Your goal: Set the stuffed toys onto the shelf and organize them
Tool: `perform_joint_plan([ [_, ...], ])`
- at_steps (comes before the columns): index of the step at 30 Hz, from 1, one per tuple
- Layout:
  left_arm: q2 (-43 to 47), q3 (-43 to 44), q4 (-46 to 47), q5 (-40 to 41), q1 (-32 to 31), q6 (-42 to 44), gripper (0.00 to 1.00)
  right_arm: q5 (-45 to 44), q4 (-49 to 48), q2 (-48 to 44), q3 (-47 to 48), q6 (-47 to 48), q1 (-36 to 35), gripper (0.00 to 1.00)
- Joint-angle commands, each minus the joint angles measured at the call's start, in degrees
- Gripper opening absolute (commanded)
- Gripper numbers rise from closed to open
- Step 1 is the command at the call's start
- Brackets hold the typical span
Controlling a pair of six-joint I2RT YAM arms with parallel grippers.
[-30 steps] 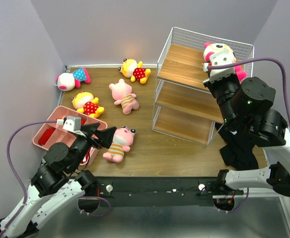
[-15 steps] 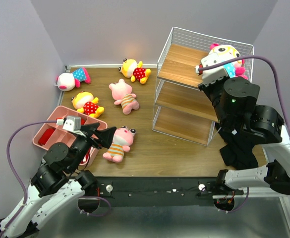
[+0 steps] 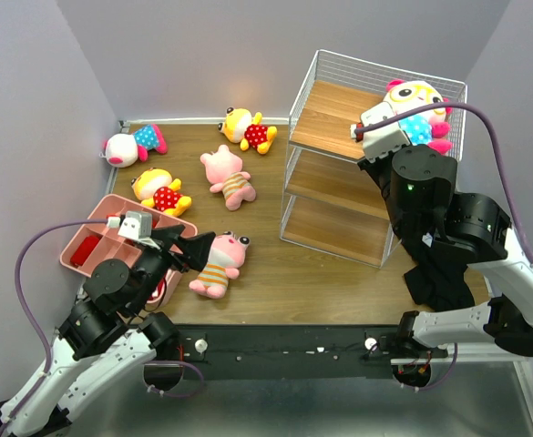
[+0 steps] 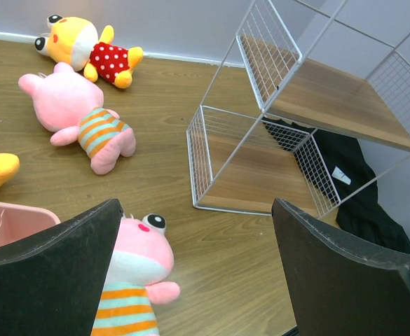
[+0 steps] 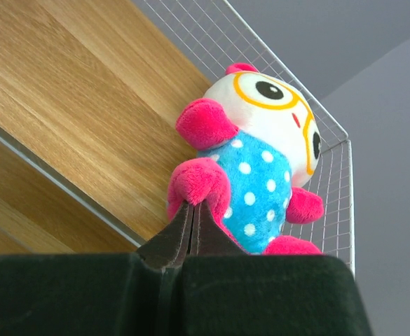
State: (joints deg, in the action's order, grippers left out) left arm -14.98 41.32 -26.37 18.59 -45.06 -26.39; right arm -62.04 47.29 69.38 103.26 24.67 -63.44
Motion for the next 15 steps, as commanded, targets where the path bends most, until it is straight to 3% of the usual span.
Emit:
perform_joint_plan([
  [1, -0.6, -0.7, 0.1, -0.8, 0.5, 0.6, 0.99, -4.8, 1.2, 0.4, -0.3, -1.1, -0.4, 0.01],
  [8, -0.9, -0.8, 0.1, -1.1, 0.8, 0.6, 0.99, -3.2, 0.4, 0.6, 0.0, -1.2, -0.4, 0.01],
  [9, -1.1, -0.8, 0.1, -1.2, 0.8, 0.6, 0.99, -2.6, 0.4, 0.7, 0.2, -1.3, -0.4, 0.09],
  [10, -1.1, -0.8, 0.2, -1.2, 0.8, 0.6, 0.99, -1.9, 0.4, 0.8, 0.5, -1.6, -0.3, 0.23],
  [11, -1.2, -0.8, 0.2, -1.2, 0.8, 0.6, 0.99, 0.5, 0.4, 0.8, 1.6, -1.9, -0.4, 0.43],
  [15, -1.6, -0.9, 0.2, -0.8, 0.8, 0.5, 0.99, 9.5, 0.2, 0.0, 4.6, -3.9, -0.4, 0.55],
])
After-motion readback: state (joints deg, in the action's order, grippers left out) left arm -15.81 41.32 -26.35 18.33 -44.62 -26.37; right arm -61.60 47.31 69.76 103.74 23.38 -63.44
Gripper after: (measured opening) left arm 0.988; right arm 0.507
